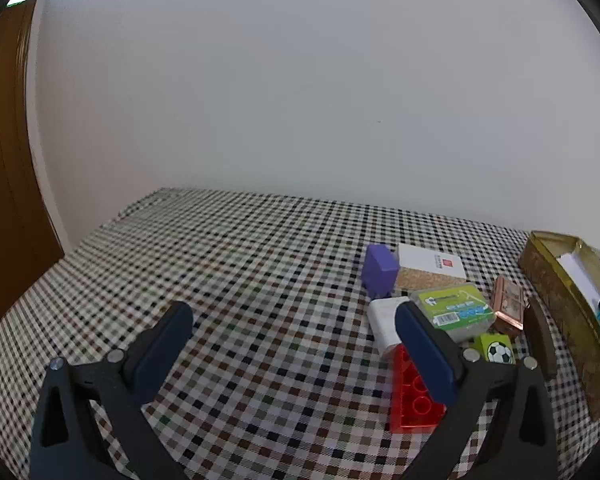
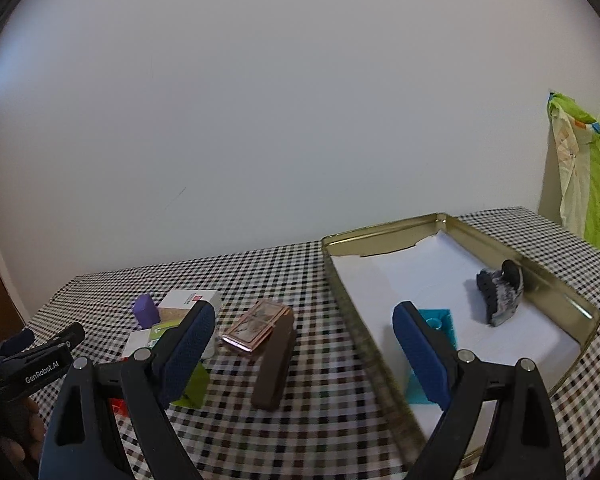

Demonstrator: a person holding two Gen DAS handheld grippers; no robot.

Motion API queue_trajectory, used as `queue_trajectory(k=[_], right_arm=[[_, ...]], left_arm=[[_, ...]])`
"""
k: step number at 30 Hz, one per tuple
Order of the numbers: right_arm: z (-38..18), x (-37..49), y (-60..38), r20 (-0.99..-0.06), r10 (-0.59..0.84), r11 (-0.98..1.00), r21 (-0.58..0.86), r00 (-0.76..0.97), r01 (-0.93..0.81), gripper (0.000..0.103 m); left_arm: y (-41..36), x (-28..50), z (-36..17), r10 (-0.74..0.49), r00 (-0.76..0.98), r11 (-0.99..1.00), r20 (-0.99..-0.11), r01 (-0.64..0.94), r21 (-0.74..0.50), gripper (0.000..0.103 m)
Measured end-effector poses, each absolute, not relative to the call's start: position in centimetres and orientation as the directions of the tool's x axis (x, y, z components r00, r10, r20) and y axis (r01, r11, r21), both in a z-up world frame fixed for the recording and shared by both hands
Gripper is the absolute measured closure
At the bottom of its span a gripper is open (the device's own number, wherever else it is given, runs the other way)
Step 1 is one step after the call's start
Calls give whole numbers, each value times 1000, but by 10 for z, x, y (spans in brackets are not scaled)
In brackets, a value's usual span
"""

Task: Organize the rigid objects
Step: 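Move both tools back from the tray toward the remaining objects, then grasp the red Lego brick with the left tool while the right tool grasps the brown comb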

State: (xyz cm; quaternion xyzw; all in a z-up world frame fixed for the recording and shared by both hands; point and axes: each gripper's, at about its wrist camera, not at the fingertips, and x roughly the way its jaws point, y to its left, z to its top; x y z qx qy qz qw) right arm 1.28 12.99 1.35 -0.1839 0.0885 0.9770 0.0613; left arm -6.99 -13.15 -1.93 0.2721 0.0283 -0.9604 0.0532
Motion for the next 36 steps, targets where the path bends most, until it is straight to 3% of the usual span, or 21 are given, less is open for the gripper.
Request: queue_trajectory(k=[8, 13, 23, 26, 28, 33, 36], right_arm=[[10, 6, 113, -405, 70, -976, 160, -912, -146, 11], [8, 4, 110, -404, 88, -979, 134, -911, -154, 11], [8, 5, 112, -420, 84, -978, 137, -904, -155, 11], [6, 2, 115, -442, 85, -975, 146, -893, -165, 11], [4, -1, 118, -452, 76, -974, 158, -889, -164, 11], [3, -2, 116, -464, 61, -976, 159, -884, -151, 12], [2, -4, 115, -478, 52, -978, 155, -877, -143, 20]], left_arm=[[-116, -69, -21, -37, -848, -999, -529, 44, -1, 1], [-101, -71, -27, 32, -806, -998, -591, -53, 18, 1], [-79, -79, -38, 41, -735, -989, -676, -129, 79, 4], [-76, -85, -42, 44, -710, -987, -703, -139, 79, 19], [-76, -89, -48, 64, -680, -988, -730, -147, 51, 42], [-87, -96, -58, 115, -623, -990, -774, -134, -40, 69], [-90, -96, -58, 128, -624, -990, -771, -129, -60, 73]])
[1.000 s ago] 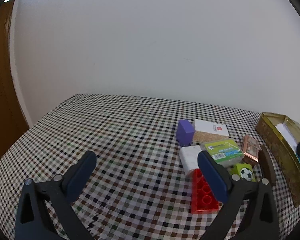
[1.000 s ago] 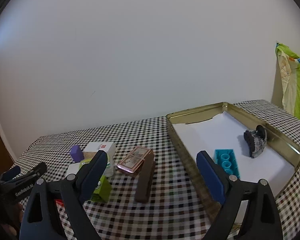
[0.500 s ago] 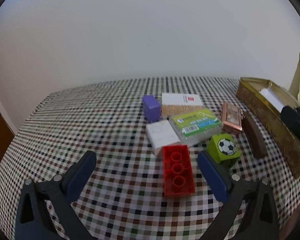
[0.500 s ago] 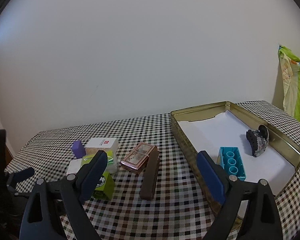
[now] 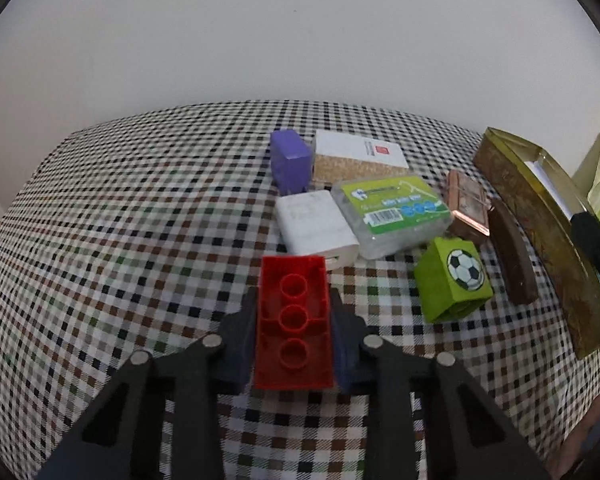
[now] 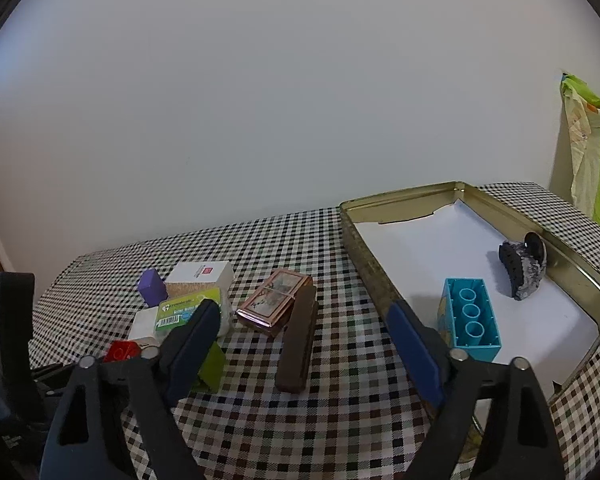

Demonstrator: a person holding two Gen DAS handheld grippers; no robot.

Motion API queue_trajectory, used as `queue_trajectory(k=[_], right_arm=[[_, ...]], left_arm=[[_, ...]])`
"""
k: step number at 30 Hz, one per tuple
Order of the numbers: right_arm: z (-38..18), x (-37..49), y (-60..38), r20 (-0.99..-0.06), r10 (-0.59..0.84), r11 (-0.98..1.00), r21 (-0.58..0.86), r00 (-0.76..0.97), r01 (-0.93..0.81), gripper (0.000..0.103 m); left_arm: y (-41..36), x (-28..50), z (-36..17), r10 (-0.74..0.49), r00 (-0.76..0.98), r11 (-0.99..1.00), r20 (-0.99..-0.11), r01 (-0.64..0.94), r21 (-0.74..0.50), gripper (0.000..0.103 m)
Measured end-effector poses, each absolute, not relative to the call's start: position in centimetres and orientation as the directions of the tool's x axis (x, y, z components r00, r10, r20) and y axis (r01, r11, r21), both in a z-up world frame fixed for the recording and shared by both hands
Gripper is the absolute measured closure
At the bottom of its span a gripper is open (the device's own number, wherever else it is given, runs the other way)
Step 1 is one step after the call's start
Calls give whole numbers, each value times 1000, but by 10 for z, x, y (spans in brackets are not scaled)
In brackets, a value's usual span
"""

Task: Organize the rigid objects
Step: 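Grasp the red Lego brick with the left tool while the right tool grasps the brown comb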

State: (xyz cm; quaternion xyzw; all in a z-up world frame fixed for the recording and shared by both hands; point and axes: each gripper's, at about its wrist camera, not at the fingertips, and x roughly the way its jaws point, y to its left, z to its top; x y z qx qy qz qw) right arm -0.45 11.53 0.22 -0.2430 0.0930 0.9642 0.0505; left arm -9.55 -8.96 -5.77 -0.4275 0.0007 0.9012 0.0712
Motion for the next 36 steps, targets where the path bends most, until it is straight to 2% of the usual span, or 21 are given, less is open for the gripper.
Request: queue_trajectory(k=[3, 4, 6, 11, 15, 22, 26, 28, 36], right_arm=[[0, -9, 114, -505, 42, -979, 150, -862, -136, 37], [-1, -12, 113, -517, 39, -980, 149, -855, -135, 38], [-5, -19, 113, -547, 26, -980, 153, -836, -130, 38], [-15, -38, 106, -616, -7, -982, 151, -787, -110, 39], [-23, -51, 101, -671, 10, -984, 127, -741, -128, 43], [-39, -74, 95, -762, 51, -982, 77, -645, -170, 48], [-39, -76, 86, -768, 103, -985, 11, -632, -174, 51], [-39, -75, 84, -765, 105, -985, 8, -635, -172, 67], [-38, -63, 98, -752, 23, -980, 112, -659, -162, 85]], left_arm=[[-97, -93, -56, 146, -634, -989, -759, -109, -99, 73], [-101, -90, -54, 152, -646, -988, -748, -102, -112, 73], [-106, -86, -45, 153, -691, -988, -707, -90, -126, 73], [-113, -79, -32, 70, -779, -997, -623, -34, -68, 73], [-112, -75, -26, 7, -818, -1000, -575, -1, -12, 73], [-115, -75, -26, -14, -817, -1000, -576, 25, -10, 73], [-114, -75, -29, -17, -813, -999, -582, 31, -15, 73], [-113, -77, -29, -15, -813, -1000, -582, 28, -13, 73], [-118, -79, -31, -9, -806, -999, -591, 38, -36, 73]])
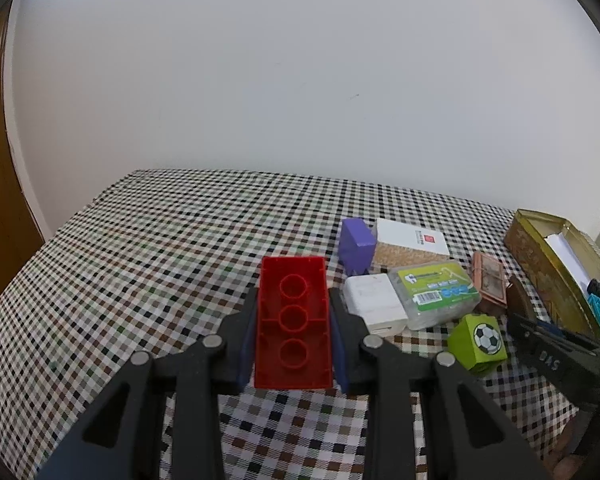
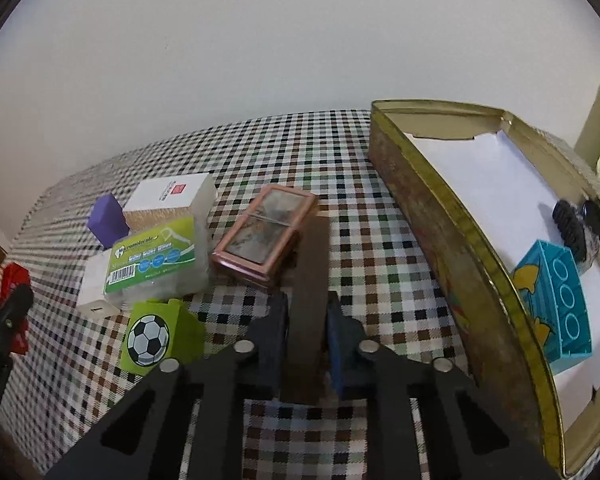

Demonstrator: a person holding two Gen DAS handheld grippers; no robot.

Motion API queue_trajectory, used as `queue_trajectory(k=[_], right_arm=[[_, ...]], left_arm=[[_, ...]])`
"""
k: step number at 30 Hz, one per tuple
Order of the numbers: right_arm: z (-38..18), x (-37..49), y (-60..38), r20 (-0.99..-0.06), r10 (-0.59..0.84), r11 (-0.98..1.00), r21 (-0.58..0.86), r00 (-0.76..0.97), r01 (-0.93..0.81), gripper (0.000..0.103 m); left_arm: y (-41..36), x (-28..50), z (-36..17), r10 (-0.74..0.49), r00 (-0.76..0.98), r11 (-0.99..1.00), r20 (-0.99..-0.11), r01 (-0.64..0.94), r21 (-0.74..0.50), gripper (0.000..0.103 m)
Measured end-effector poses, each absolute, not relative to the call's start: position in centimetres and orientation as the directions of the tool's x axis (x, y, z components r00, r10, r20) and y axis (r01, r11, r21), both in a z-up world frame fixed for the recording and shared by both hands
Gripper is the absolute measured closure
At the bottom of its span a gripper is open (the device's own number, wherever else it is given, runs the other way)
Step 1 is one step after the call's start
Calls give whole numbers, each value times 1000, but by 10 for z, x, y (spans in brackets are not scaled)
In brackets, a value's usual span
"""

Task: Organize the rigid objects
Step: 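Grasp the red Lego brick with the left tool while the right tool grasps the brown comb, then carry the red brick and brown comb over the gold tin tray with both tools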

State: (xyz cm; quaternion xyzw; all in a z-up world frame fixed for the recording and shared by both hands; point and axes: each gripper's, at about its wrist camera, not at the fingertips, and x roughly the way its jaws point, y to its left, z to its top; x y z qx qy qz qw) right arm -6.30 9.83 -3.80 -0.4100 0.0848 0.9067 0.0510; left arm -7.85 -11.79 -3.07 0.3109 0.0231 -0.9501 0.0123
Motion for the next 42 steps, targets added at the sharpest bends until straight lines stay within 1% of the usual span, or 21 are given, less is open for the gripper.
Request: queue_trajectory(k=[3, 5, 8, 12, 18, 32, 39, 42], right_arm=[[-37, -53, 106, -736, -19, -972, 172, -677, -159, 86], [-32, -42, 108, -705, -25, -971, 185, -708, -150, 86], [-22, -25, 102, -653, -9, -978, 165, -757, -130, 86], [-8, -3, 94, -560, 17, -989, 113, -829, -97, 86], [9, 3, 78, -439, 22, -998, 49, -898, -48, 86], [18, 10, 90, -394, 13, -999, 26, -919, -25, 86], [25, 22, 107, -347, 16, -999, 32, -938, -29, 86], [27, 25, 116, -335, 26, -999, 32, -942, -39, 86]], left_arm=[[-118, -77, -30, -9, -808, -998, -589, 39, -39, 73], [-118, -76, -30, -9, -811, -998, -585, 39, -39, 73], [-116, -72, -29, -22, -817, -998, -576, 50, -34, 73], [-114, -67, -27, -47, -828, -997, -559, 71, -21, 73], [-114, -65, -26, -61, -832, -996, -552, 86, -19, 73], [-111, -58, -21, -64, -846, -995, -530, 94, -31, 73], [-100, -48, -15, -20, -870, -995, -492, 63, -71, 73], [-91, -47, -14, 0, -872, -994, -490, 52, -93, 73]])
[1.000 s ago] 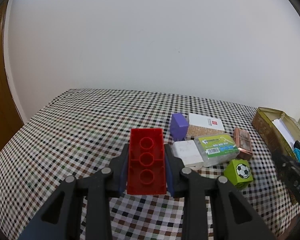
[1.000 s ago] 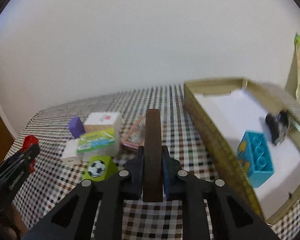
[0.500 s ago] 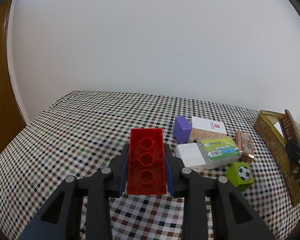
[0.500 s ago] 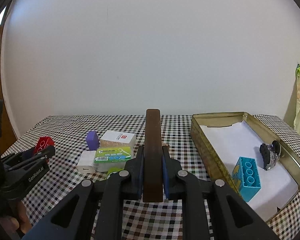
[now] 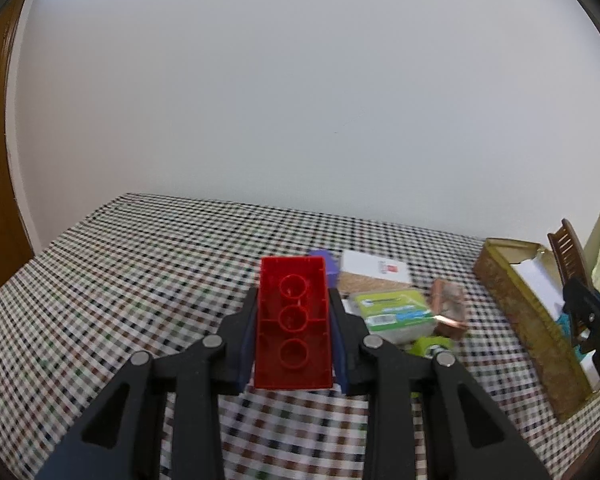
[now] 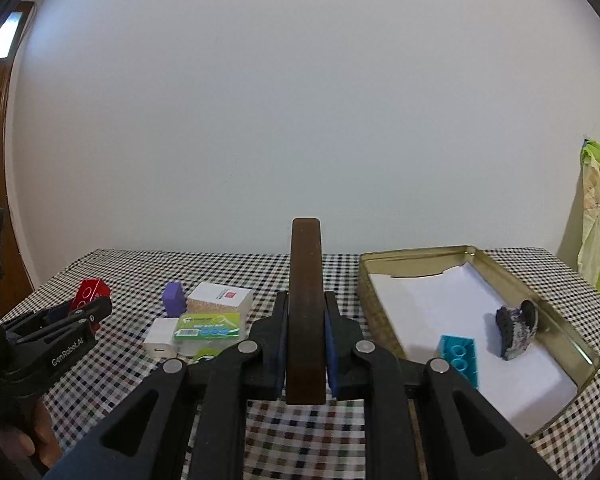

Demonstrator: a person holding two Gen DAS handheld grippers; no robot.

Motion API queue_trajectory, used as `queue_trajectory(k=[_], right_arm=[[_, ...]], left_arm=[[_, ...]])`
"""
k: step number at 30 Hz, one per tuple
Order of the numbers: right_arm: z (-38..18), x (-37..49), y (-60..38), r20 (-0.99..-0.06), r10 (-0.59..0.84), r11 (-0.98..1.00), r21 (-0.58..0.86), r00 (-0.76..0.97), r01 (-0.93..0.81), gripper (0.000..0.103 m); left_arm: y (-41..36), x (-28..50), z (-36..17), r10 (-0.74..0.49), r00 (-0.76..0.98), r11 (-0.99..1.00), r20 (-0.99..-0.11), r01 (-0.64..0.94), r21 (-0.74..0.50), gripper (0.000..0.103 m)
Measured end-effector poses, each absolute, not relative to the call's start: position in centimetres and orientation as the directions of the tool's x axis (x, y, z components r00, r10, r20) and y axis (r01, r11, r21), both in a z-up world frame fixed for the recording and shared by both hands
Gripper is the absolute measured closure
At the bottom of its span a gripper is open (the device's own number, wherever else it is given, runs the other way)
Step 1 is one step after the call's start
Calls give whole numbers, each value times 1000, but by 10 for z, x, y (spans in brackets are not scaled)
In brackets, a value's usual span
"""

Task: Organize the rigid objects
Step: 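Carry the red brick and brown comb over the gold tin tray with both tools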

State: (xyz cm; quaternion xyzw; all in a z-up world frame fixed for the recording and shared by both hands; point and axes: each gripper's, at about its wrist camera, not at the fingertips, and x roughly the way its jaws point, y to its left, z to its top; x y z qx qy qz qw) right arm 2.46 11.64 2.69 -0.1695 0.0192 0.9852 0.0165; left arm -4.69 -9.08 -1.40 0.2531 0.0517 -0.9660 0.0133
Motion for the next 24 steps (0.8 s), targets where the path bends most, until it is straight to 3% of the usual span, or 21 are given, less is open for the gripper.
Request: queue_trajectory(k=[11, 24], right_arm=[[31, 33, 153, -305, 84, -995, 17, -948, -94, 86], [30, 37, 200, -317, 150, -986, 23, -936, -166, 86]], left_arm=[[-31, -43, -8, 140, -864, -986, -484, -77, -146, 73], [22, -44, -8, 161, -855, -987, -492, -125, -104, 73]])
